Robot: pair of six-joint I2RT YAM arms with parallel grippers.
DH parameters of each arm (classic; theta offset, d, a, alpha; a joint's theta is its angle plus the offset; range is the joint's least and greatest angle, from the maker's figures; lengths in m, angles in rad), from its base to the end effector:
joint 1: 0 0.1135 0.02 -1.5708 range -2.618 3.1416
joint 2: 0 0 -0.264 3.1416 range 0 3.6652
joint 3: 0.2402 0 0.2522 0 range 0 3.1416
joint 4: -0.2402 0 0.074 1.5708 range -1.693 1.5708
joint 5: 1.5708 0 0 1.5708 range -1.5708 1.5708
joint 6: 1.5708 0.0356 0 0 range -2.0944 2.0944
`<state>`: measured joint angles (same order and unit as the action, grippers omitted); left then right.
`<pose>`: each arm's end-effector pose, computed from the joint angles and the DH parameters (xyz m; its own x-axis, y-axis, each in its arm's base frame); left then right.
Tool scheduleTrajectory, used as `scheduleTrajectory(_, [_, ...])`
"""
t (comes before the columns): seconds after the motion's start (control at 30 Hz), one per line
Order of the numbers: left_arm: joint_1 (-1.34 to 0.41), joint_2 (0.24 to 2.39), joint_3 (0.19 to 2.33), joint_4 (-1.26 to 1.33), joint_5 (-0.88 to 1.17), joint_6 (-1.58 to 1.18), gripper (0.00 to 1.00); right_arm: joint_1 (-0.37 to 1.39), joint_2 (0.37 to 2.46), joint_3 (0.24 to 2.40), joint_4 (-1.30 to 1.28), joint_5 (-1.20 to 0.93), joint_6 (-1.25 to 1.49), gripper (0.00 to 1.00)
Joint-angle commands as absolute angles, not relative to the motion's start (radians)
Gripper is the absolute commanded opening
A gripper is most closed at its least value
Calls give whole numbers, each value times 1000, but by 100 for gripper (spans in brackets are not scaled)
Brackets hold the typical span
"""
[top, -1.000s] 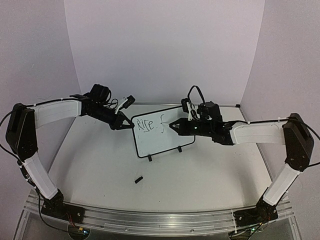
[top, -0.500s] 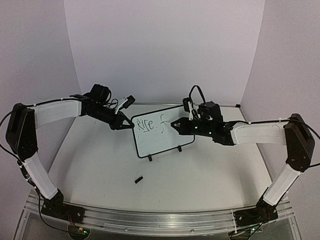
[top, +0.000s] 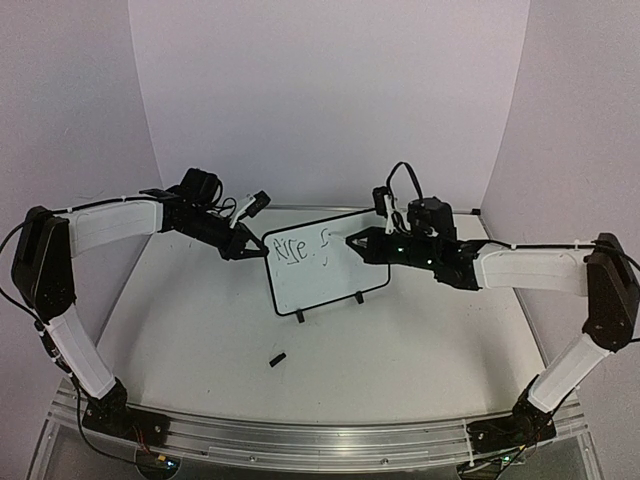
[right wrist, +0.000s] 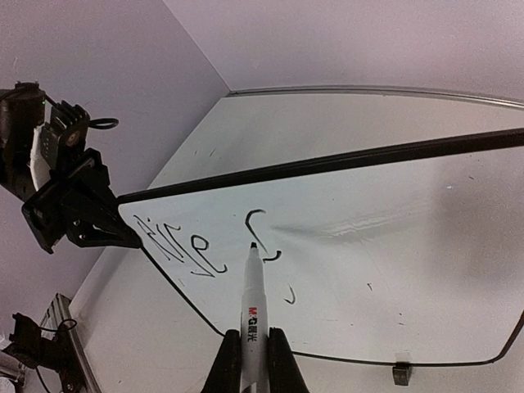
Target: Write a sentence on the whiteboard
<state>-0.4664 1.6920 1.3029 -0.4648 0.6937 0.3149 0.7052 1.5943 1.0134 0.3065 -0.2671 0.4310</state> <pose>0.3184 -0.1858 0.2617 -0.4169 0.4765 -0.7740 0.8941 0.3684 -0.2548 0.2743 0.2458 0.2638 -0.5295 0.0785 -0.8447 -0.6576 0.5911 0.4671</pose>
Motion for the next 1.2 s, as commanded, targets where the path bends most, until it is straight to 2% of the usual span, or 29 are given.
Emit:
scheduleTrajectory(0.0, [-487, 1736, 1300, -568, 634, 347, 0, 701, 1562, 1004, 324, -235, 441, 0])
scheduleTrajectory(1.17, [-494, 1738, 1299, -572, 625, 352, 0, 665, 1676, 1043, 321, -322, 418, 0])
